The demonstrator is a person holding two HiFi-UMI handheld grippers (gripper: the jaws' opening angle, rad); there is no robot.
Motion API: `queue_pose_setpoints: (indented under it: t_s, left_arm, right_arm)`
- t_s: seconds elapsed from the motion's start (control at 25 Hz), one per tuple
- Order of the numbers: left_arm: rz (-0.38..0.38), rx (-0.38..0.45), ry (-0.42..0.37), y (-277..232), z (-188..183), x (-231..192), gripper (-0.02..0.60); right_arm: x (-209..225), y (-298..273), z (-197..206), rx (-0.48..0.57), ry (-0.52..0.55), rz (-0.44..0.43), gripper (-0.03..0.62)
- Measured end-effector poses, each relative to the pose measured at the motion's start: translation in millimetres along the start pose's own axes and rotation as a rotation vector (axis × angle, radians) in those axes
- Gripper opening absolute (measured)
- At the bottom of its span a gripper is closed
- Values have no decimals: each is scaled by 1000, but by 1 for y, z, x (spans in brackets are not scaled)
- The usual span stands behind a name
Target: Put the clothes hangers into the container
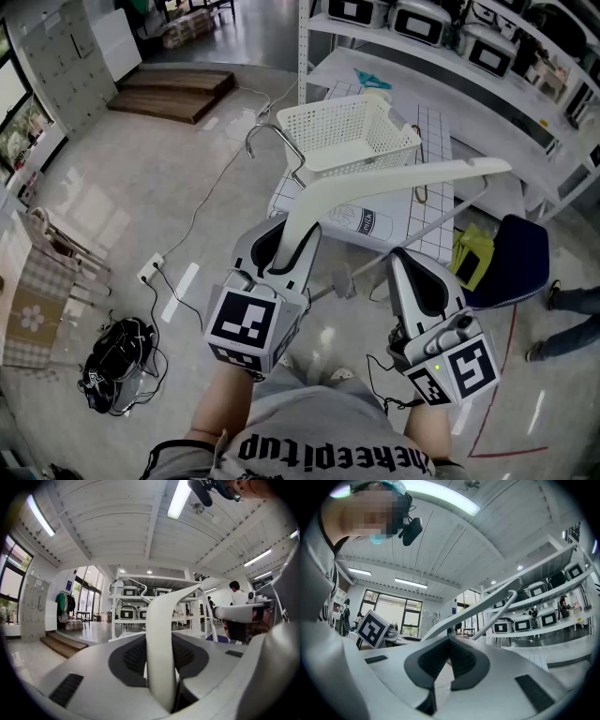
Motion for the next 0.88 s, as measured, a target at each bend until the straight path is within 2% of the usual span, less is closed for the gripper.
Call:
queue_pose_setpoints:
  t_s: [0.28,0.68,0.88]
  left_arm:
    - [-2,12,6,-1,-1,-14,143]
    - [-1,-16,9,-1,8,-39,143]
    - [7,-19,17,1,9,-61,143]
  right_arm:
    - [-5,-12,1,-1,0,4,-3]
    - [-15,-36,6,-15,5,6,-2]
    - [-27,-50,7,10,-40,-4,2]
Point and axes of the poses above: the fingertips, and each gripper's own axes: y backward along the fingers, x to its right, z out of its underside, the point moved 7 cm from there along y, backward along the fingers, and after that the axes turned 6 degrees about -z, right-handed, at the moved point
